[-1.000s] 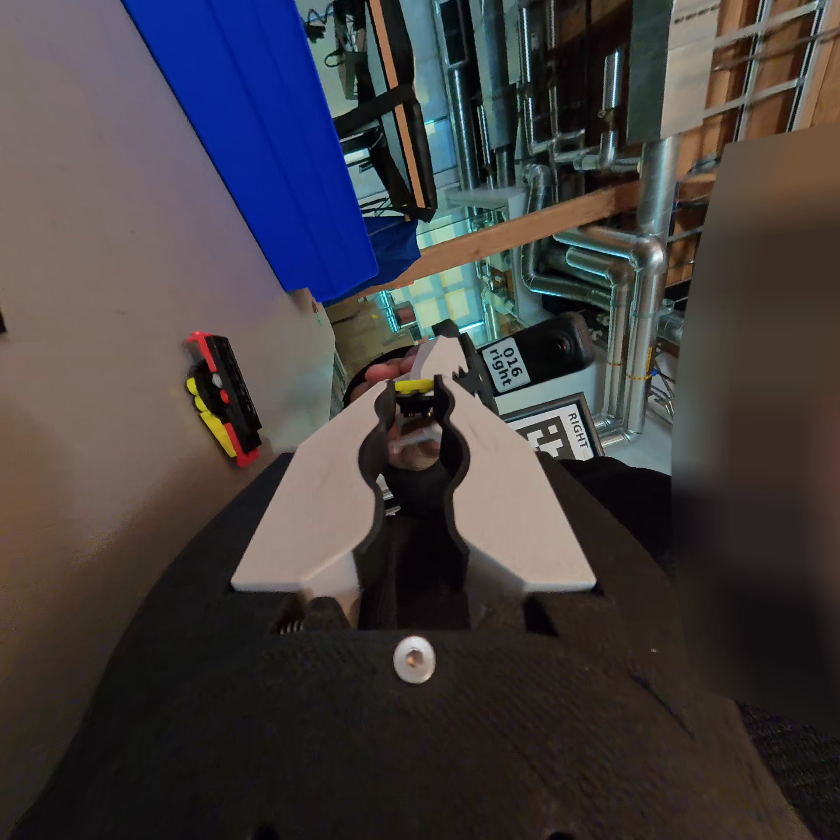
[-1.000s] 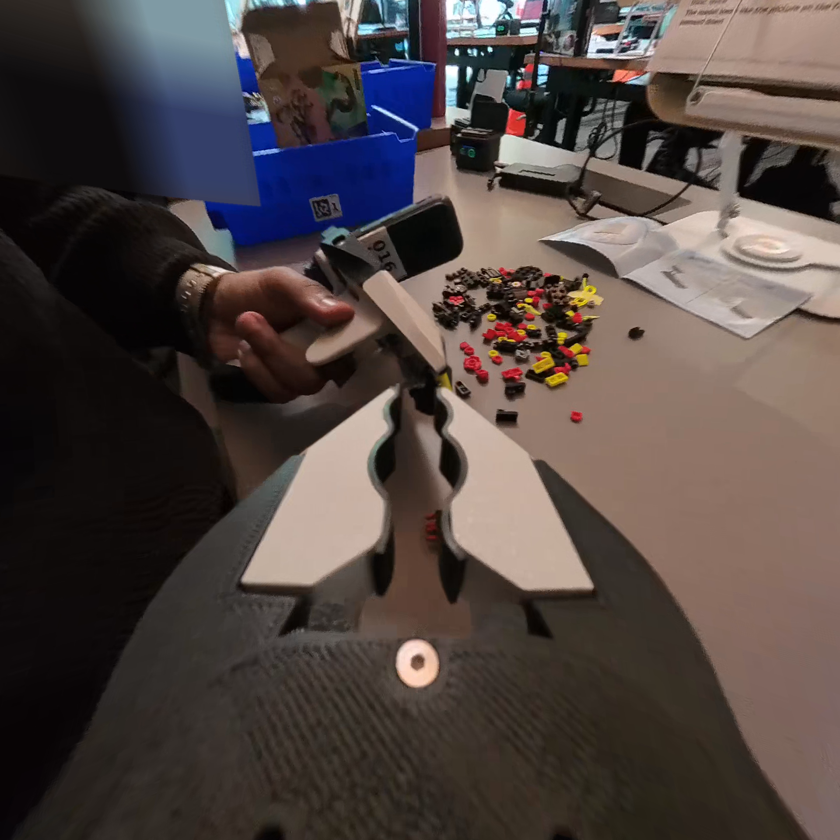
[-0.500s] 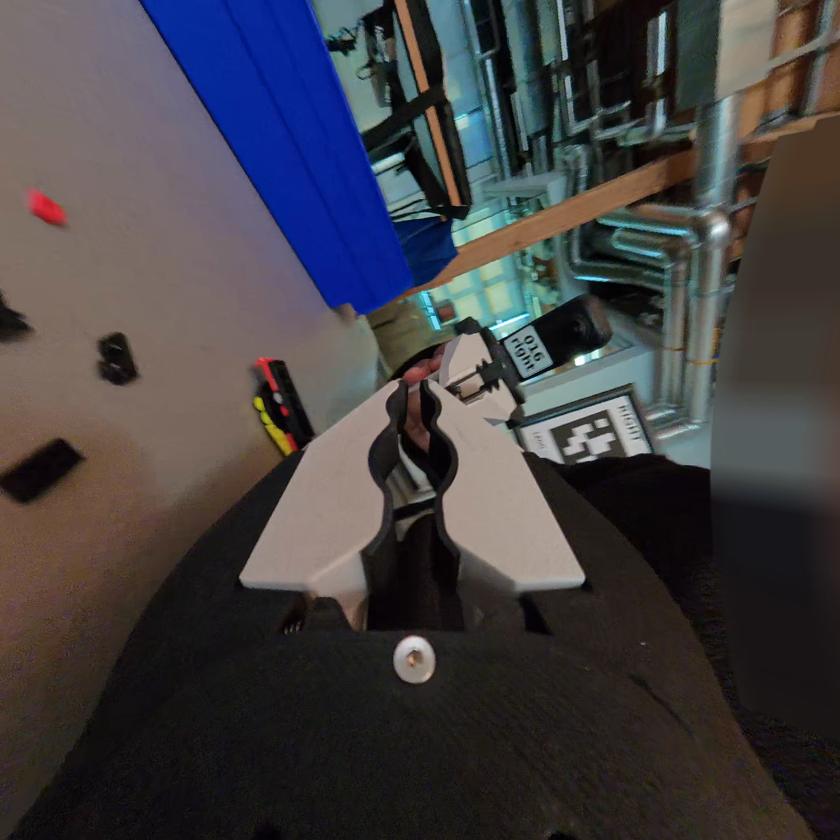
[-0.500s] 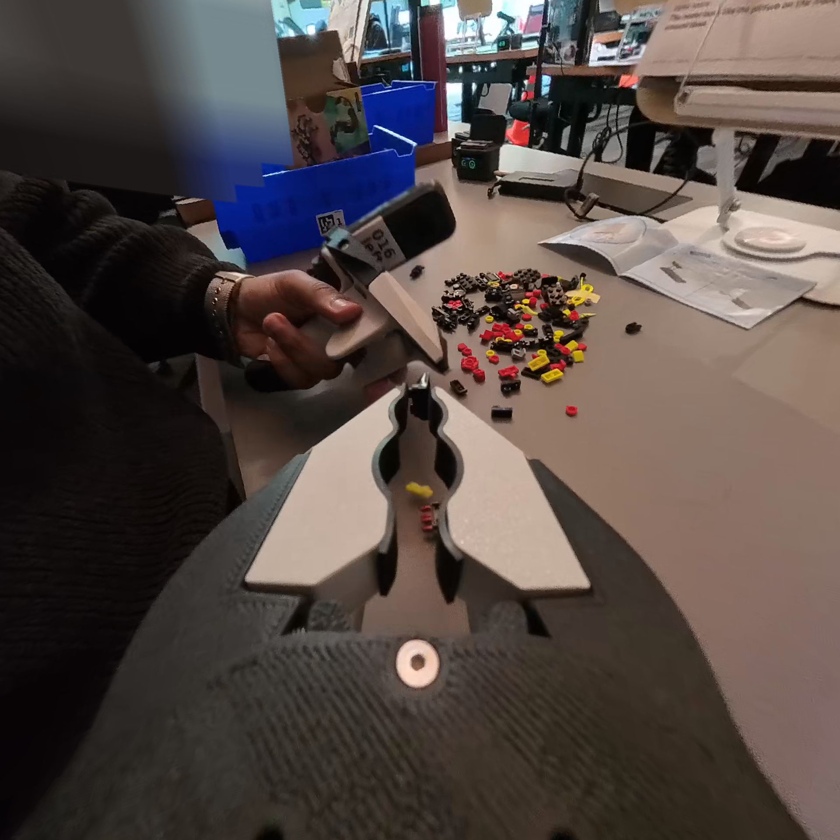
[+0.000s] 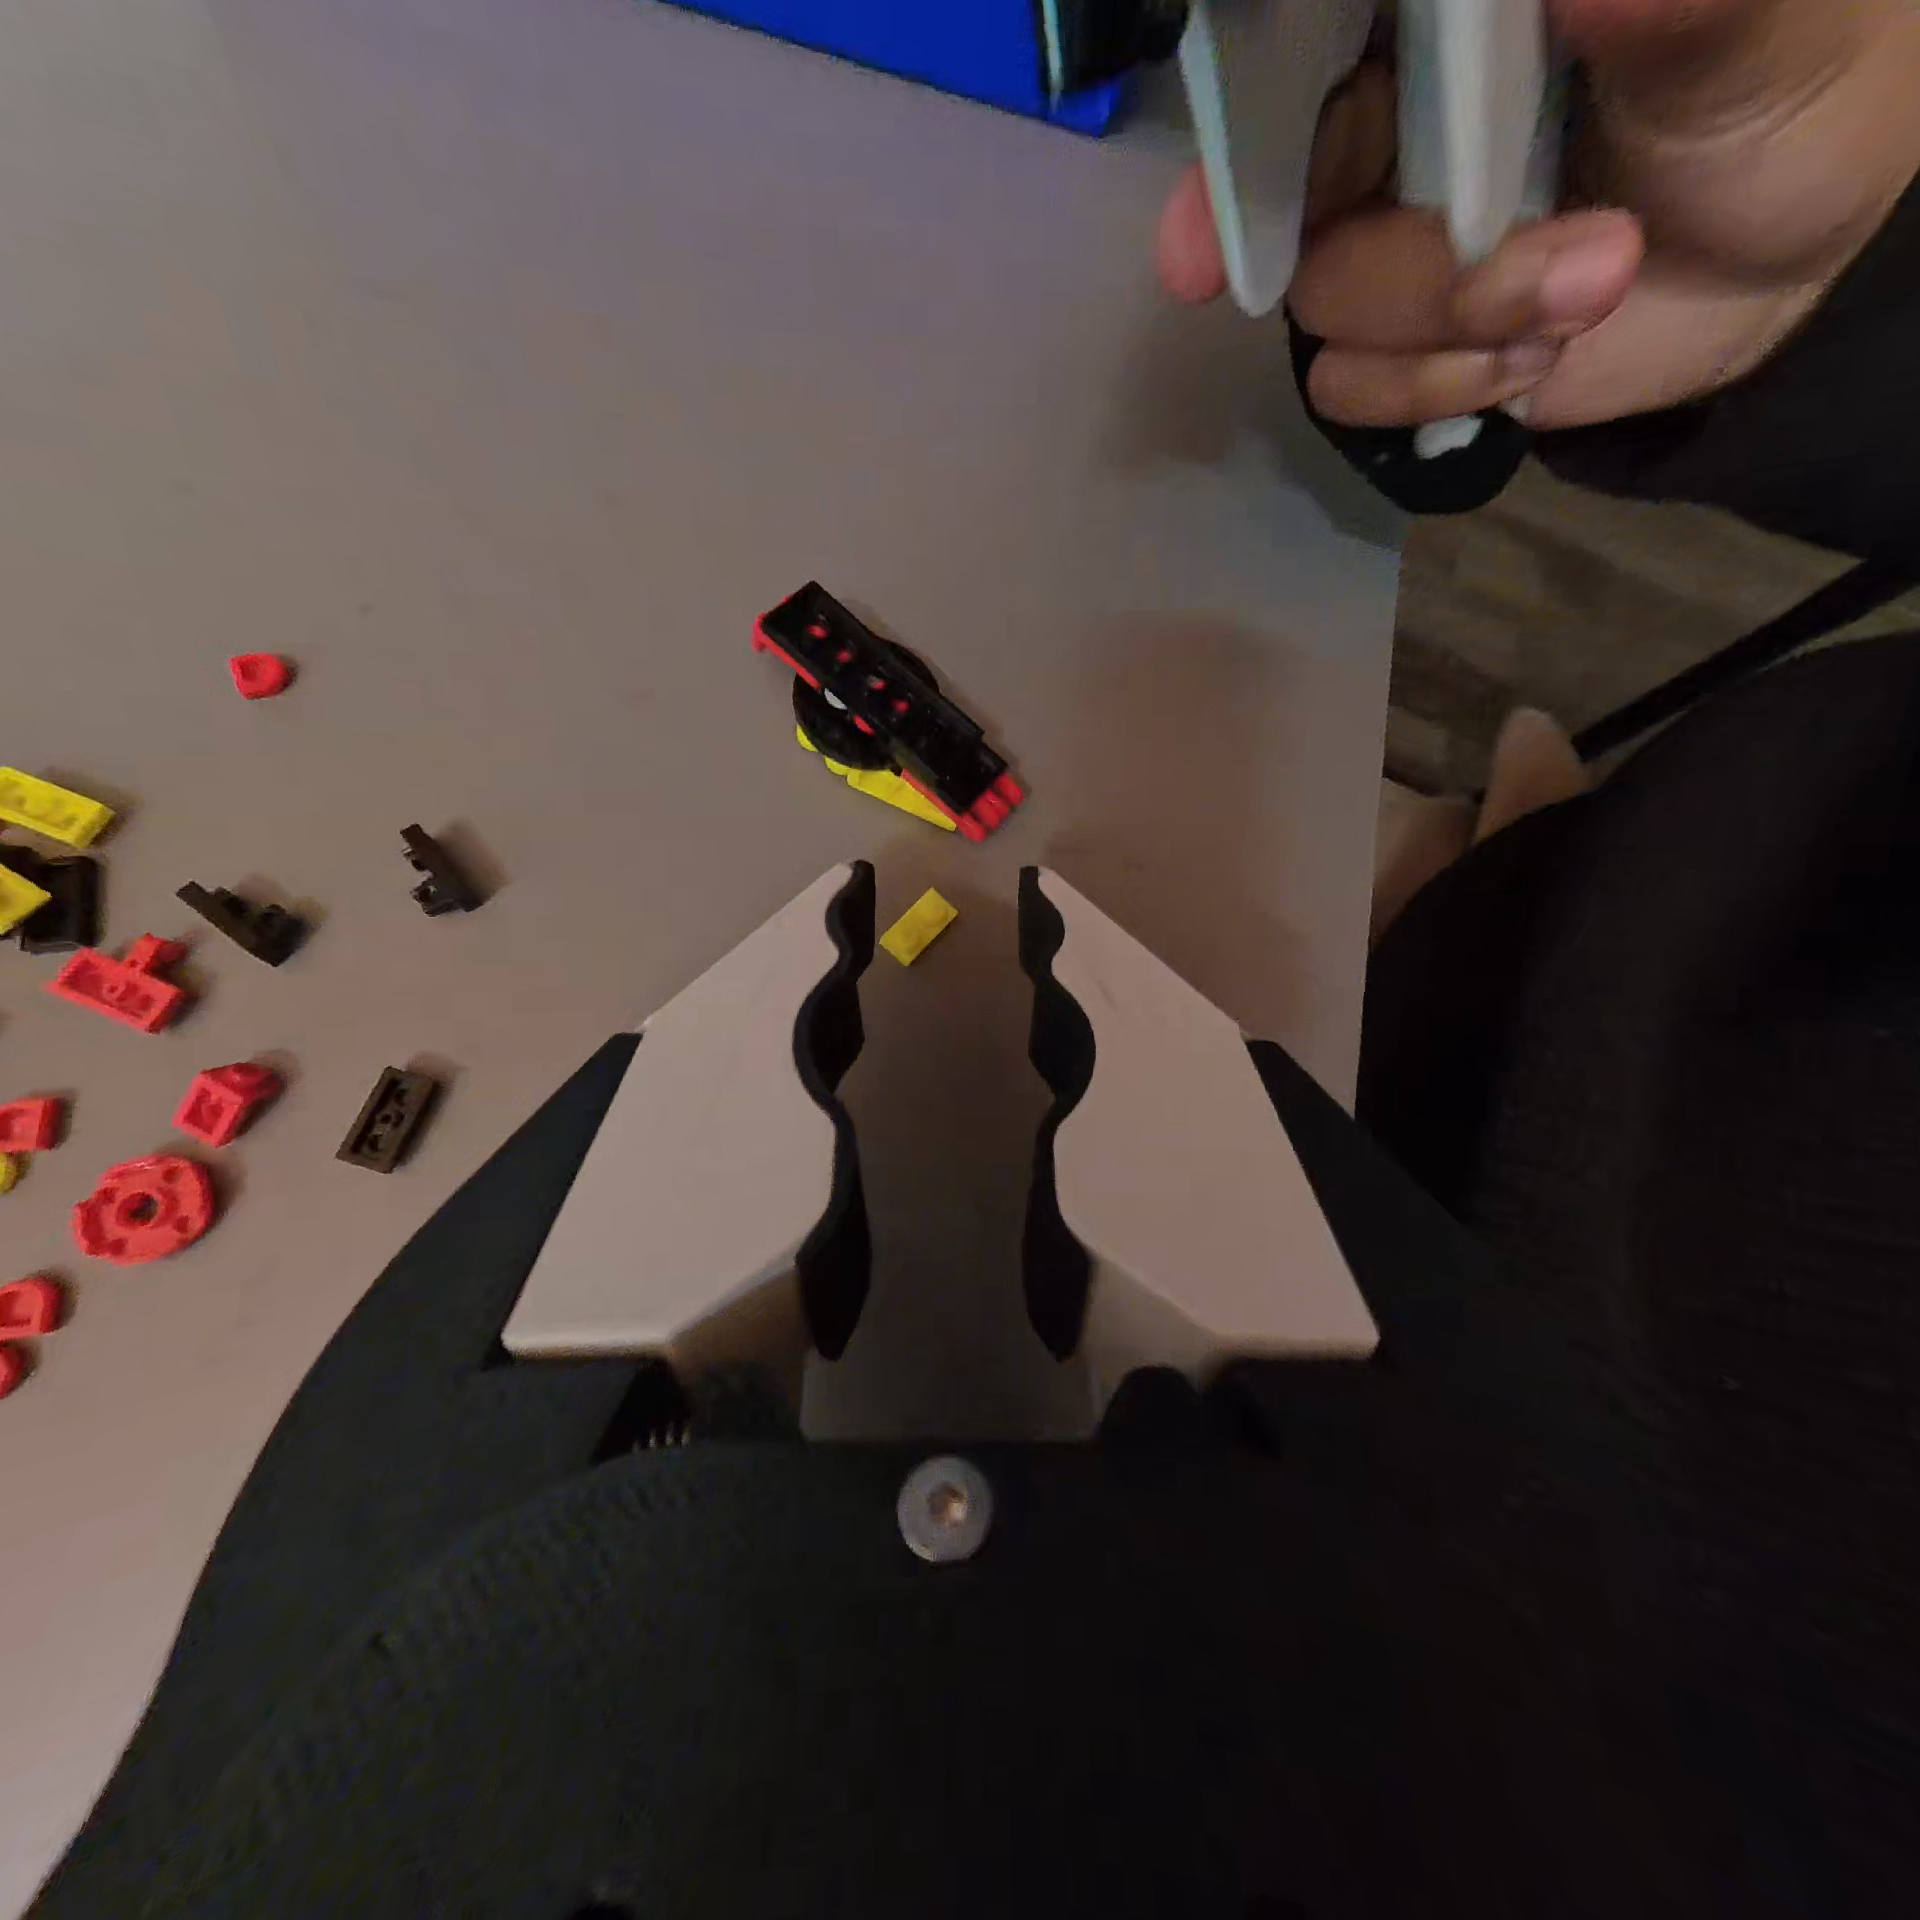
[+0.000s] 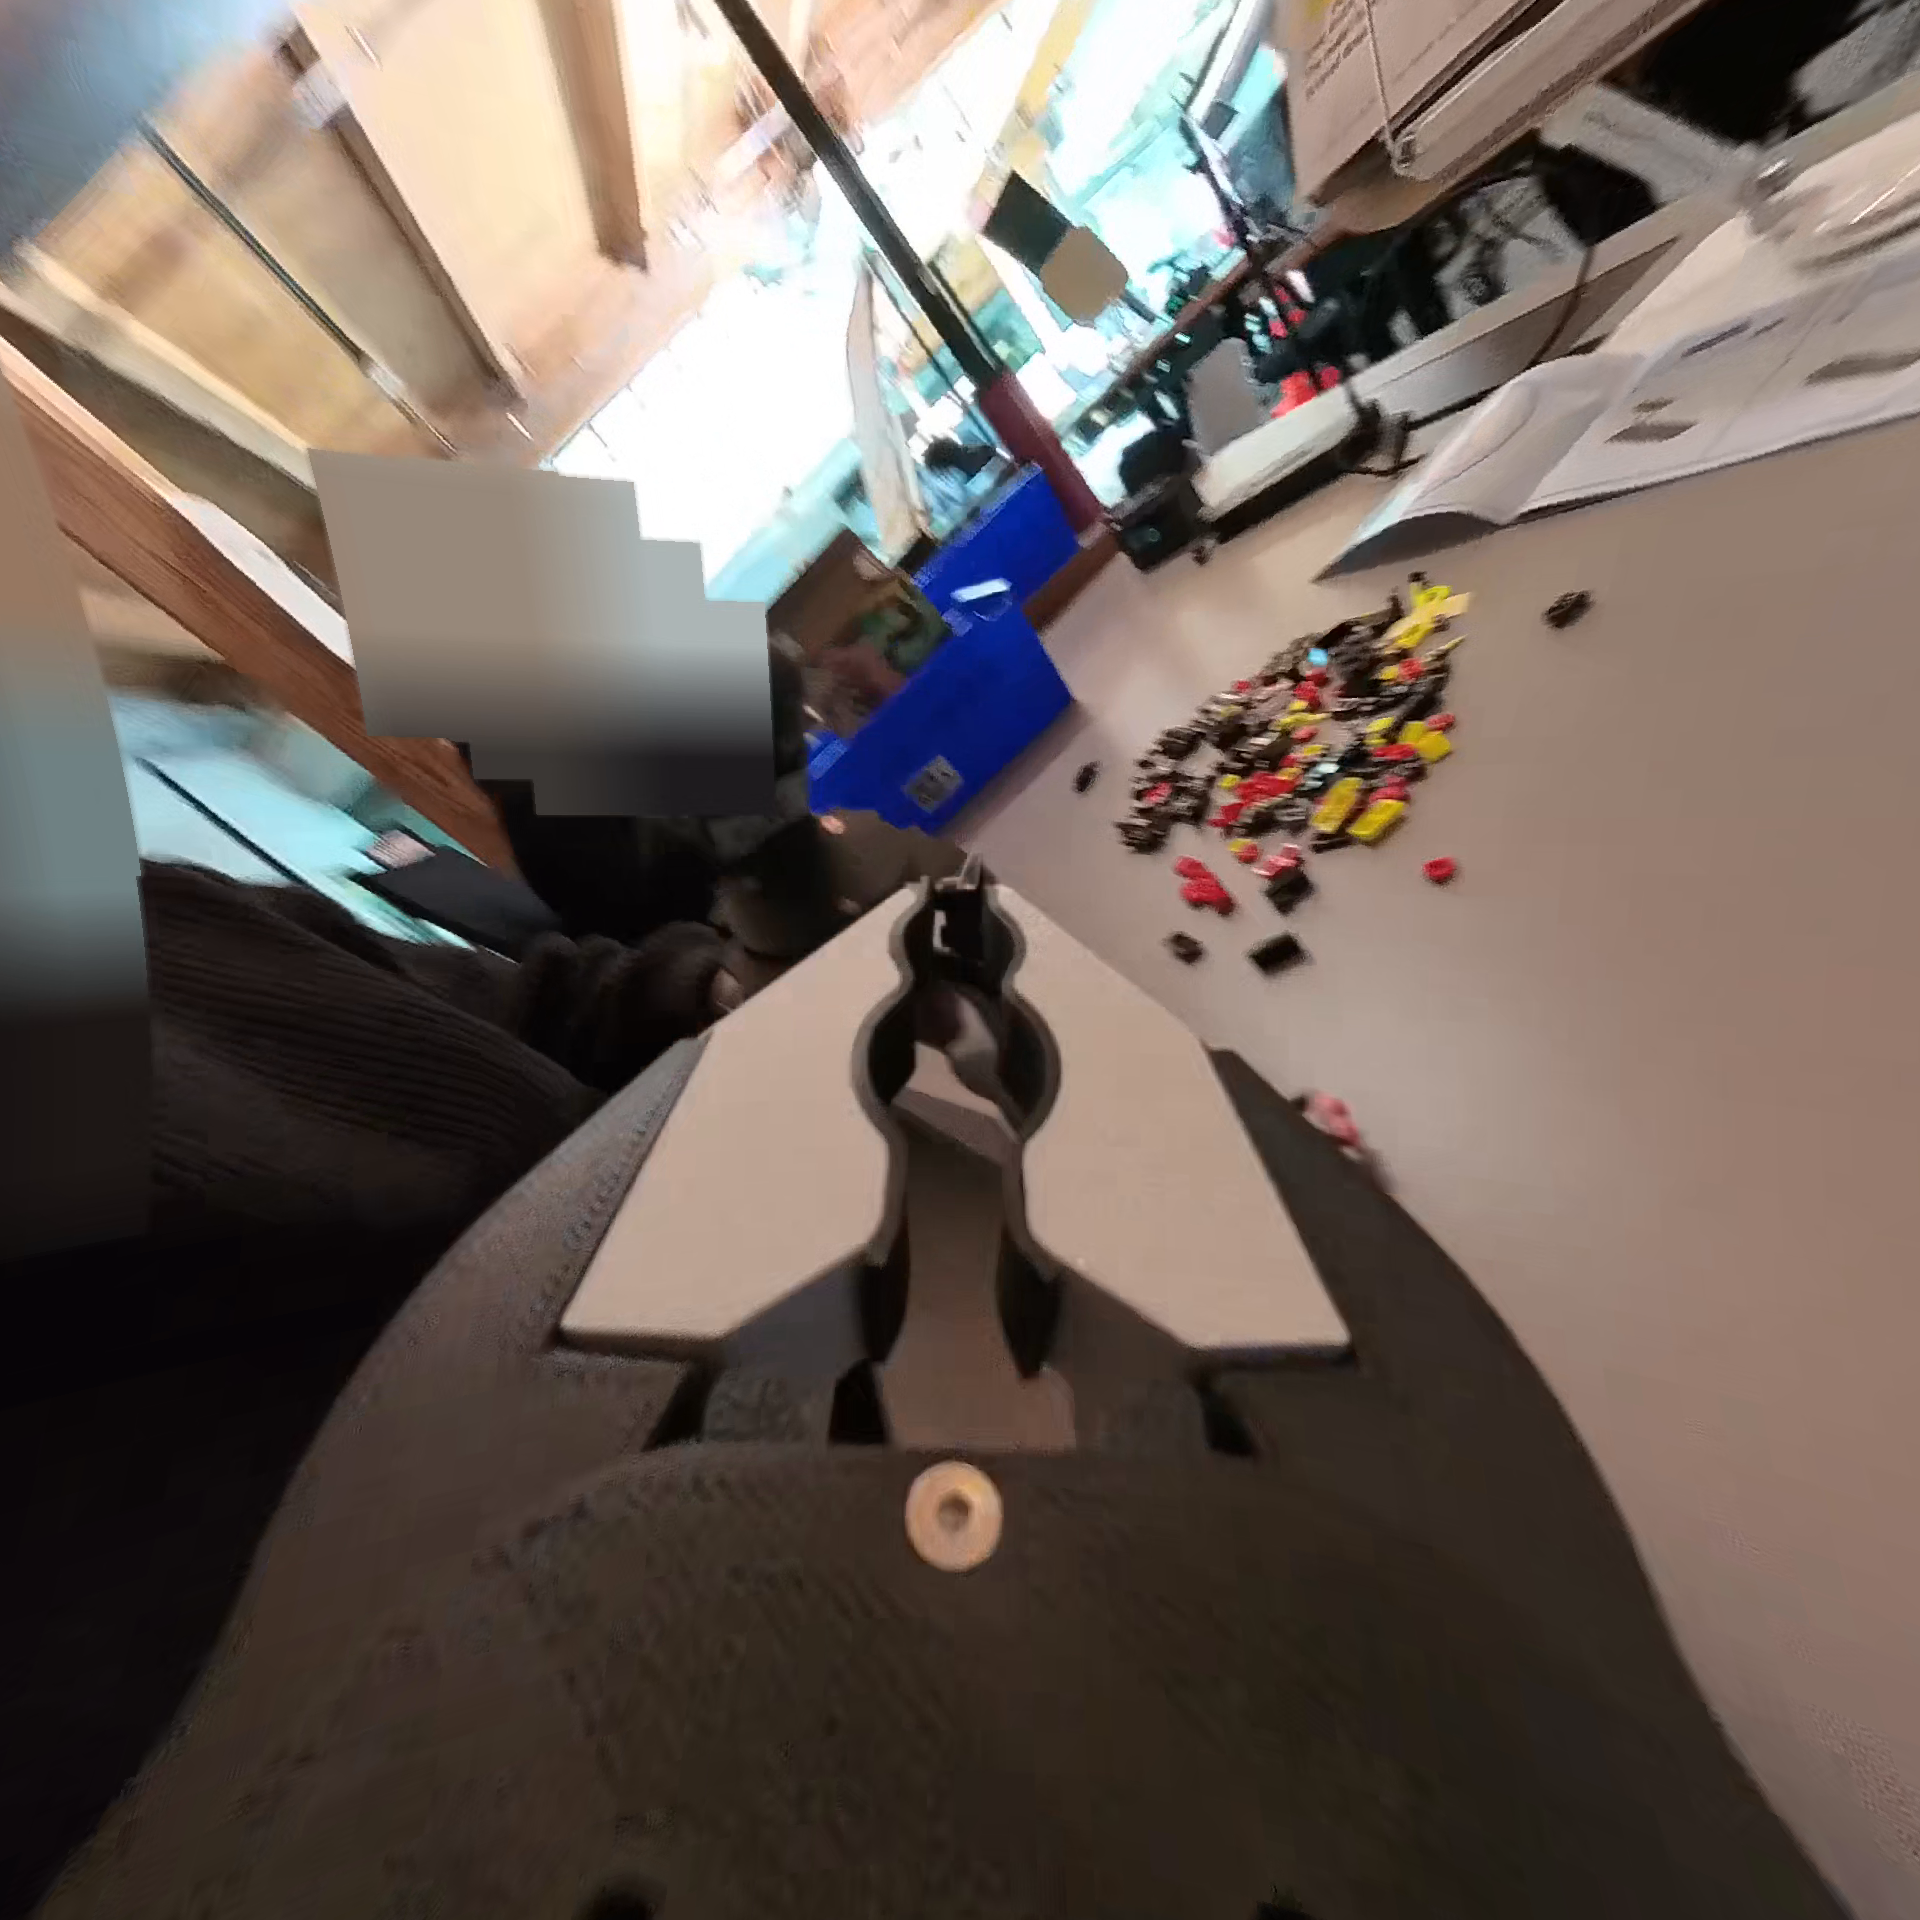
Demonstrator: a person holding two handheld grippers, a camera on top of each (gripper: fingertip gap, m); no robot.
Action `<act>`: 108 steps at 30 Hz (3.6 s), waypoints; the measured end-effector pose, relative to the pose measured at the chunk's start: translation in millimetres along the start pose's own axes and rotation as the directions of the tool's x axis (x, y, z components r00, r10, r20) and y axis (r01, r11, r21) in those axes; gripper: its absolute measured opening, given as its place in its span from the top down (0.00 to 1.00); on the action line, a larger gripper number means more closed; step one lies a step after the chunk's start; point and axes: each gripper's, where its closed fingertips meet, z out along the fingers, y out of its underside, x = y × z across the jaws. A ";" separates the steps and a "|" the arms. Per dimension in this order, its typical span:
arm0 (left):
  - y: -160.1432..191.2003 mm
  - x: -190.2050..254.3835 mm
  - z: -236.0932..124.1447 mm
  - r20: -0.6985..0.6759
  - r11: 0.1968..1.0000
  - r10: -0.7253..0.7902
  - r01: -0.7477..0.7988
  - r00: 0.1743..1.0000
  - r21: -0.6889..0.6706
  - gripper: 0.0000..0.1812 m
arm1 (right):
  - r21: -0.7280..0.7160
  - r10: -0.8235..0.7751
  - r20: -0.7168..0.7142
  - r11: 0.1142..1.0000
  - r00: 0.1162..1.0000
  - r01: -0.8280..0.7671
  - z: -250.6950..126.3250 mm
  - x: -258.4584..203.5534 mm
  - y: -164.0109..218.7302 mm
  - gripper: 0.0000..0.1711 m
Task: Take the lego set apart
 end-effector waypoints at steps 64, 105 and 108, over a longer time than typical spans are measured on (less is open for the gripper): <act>-28.4 2.5 -21.0 0.016 0.984 0.096 -0.098 0.995 0.149 1.00 | -0.196 0.185 -0.022 0.963 0.982 -0.186 29.0 3.9 53.0 0.95; 43.8 48.1 -7.3 -0.249 0.927 0.280 -0.329 0.927 -0.180 0.98 | -0.057 0.270 -0.009 0.961 0.963 -0.270 12.4 13.6 25.1 0.90; 27.7 -12.5 -20.2 0.021 0.943 0.292 -0.284 0.956 -0.174 1.00 | -0.051 0.264 -0.011 0.963 0.964 -0.264 11.0 13.8 23.0 0.90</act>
